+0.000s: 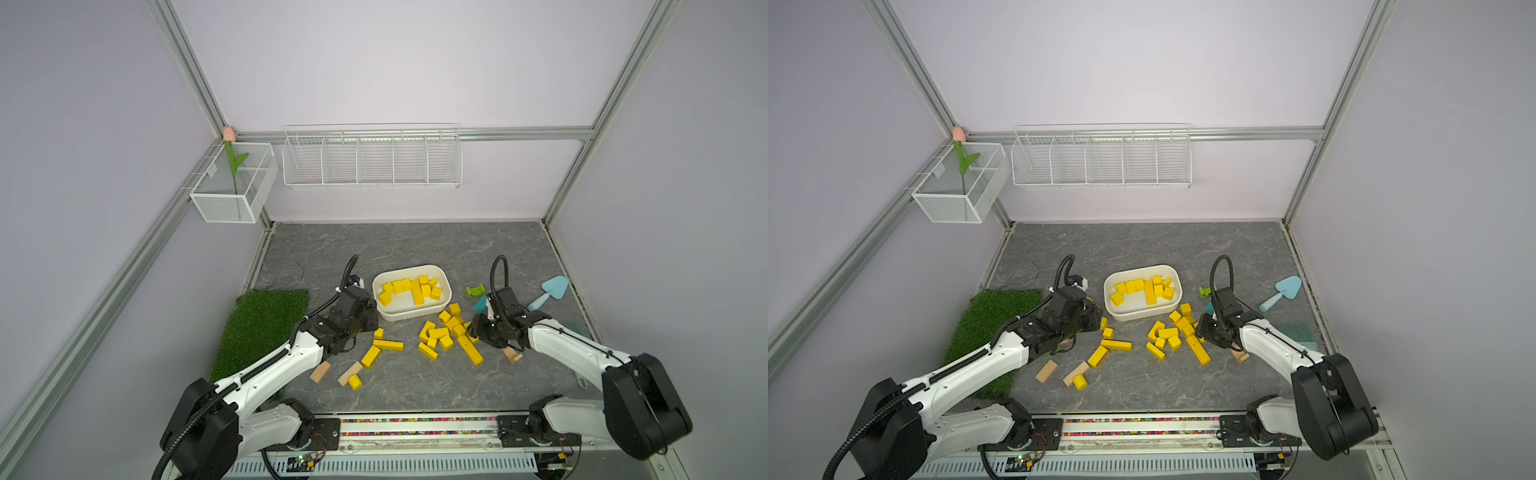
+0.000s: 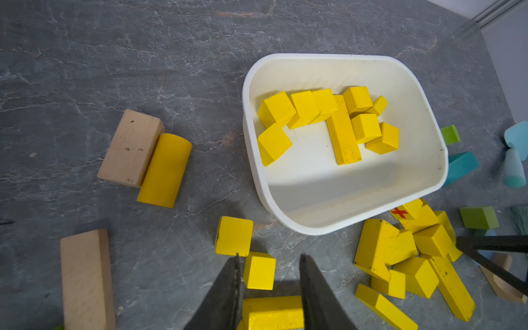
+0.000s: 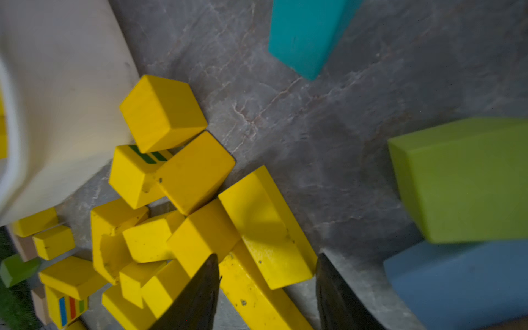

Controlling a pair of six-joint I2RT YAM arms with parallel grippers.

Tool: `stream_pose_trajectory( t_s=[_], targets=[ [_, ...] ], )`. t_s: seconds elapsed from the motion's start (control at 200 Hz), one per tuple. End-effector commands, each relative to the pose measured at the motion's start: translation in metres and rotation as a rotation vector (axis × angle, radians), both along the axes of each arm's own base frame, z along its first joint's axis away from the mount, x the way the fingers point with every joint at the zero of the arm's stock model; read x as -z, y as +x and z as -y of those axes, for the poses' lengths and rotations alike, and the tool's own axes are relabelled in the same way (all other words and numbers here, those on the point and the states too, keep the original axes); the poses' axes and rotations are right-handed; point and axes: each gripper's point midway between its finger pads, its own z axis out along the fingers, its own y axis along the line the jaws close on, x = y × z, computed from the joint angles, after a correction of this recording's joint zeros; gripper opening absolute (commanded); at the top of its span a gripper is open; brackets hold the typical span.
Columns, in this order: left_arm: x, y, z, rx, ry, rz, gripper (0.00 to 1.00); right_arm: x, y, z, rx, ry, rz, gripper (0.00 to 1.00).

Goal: Pick out the yellow building blocks
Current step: Pick up the building block from the center of the board.

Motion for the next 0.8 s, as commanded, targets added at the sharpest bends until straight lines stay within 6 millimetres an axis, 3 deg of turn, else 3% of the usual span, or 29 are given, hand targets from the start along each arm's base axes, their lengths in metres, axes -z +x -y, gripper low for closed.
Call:
stream_pose_trajectory(
  t_s=[0.0,0.355,0.795],
  targets=[
    [-0.003,0.001,-0.006,-0.028,-0.009,0.016,0.37,0.006,-0.003,0.007,-0.002,-0.066,-0.055,0.55],
    [-0.003,0.001,-0.007,-0.032,-0.012,0.018,0.37,0.012,-0.002,0.0,-0.042,-0.144,-0.105,0.59],
    [-0.004,0.001,-0.008,-0.035,-0.018,0.021,0.36,0.018,-0.004,-0.001,-0.078,-0.273,-0.178,0.49]
  ],
)
